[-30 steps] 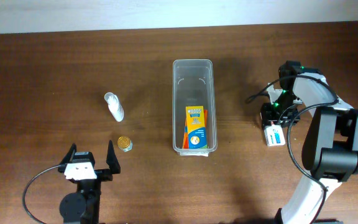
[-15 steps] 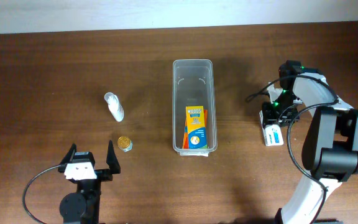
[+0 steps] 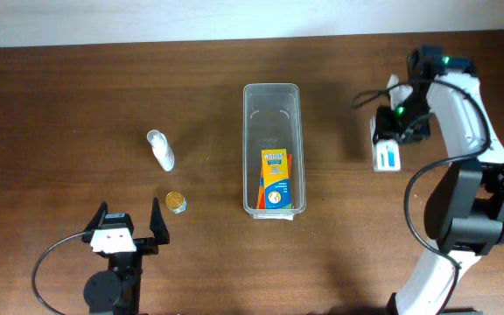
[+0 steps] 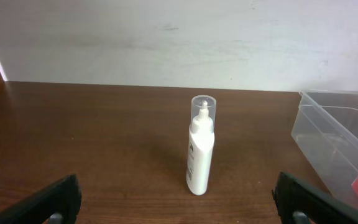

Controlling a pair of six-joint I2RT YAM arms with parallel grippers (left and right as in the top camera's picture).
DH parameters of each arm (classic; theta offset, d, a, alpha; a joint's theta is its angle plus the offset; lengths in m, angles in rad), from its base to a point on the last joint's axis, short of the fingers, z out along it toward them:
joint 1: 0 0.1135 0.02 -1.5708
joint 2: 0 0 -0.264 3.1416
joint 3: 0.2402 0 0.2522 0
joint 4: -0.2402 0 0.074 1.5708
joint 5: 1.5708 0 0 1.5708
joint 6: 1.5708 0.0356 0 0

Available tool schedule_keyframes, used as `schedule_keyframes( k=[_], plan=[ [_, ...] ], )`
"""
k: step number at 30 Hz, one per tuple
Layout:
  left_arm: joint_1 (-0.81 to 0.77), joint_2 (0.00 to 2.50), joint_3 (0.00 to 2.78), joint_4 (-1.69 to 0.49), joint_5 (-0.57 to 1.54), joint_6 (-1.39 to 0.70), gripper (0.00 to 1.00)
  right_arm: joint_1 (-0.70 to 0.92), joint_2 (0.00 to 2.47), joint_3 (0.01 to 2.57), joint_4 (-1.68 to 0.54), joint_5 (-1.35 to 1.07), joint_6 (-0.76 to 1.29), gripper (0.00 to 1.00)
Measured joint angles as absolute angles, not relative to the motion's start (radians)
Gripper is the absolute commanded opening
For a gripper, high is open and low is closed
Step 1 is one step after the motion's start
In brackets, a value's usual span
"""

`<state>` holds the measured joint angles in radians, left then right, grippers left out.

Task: Pack container
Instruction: 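Carry the Panadol box left over the container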

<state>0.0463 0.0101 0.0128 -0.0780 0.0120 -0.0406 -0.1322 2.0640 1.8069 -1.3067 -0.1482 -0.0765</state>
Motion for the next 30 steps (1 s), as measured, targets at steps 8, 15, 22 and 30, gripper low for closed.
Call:
schedule_keyframes(
  k=[8, 15, 22, 30],
  plan=[
    [0.046, 0.01, 0.013, -0.078, 0.012, -0.041, 0.99, -0.012, 2.064, 2.113, -1.386, -0.203, 0.055, 0.45],
    [0.046, 0.01, 0.013, -0.078, 0.012, -0.041, 0.99, 0.174, 2.064, 2.241, -1.346, -0.22, 0.178, 0.46],
    [0.046, 0.01, 0.013, -0.078, 0.012, -0.041, 0.99, 0.313, 2.064, 2.244, -1.275, -0.224, 0.26, 0.46],
    [0.046, 0.01, 0.013, -0.078, 0.012, -0.041, 0.99, 0.392, 2.079, 2.244, -1.216, -0.169, 0.323, 0.45]
  ],
)
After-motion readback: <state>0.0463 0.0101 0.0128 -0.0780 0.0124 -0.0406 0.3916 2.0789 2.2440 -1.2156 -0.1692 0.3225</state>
